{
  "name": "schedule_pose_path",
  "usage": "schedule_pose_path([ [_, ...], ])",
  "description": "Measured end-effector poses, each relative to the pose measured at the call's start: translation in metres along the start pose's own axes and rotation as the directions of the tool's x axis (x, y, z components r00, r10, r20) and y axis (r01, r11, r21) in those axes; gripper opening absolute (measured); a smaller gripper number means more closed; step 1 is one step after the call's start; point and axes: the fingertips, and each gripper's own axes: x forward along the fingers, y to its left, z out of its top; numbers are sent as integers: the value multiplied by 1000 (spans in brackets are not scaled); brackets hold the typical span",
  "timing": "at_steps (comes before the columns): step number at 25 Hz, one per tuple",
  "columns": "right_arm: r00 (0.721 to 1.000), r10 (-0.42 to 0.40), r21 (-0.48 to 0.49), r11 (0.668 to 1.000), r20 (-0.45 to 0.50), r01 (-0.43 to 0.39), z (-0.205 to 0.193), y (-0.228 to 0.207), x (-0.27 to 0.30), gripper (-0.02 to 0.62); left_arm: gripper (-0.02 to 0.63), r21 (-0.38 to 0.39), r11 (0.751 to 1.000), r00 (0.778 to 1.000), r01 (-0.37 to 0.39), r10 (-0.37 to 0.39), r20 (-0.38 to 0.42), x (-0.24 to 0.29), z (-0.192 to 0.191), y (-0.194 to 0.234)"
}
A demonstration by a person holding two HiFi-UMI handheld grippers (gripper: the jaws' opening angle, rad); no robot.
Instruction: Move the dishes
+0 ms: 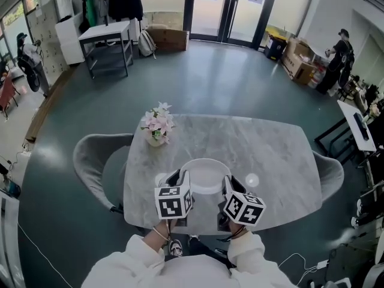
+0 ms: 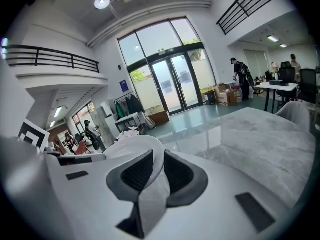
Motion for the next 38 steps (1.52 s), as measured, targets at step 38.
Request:
schedule_pose_path([
  [38, 969, 1, 56, 998, -247, 13, -25, -75, 171, 120, 69, -64, 992, 968, -112, 94, -232, 172, -41, 50],
])
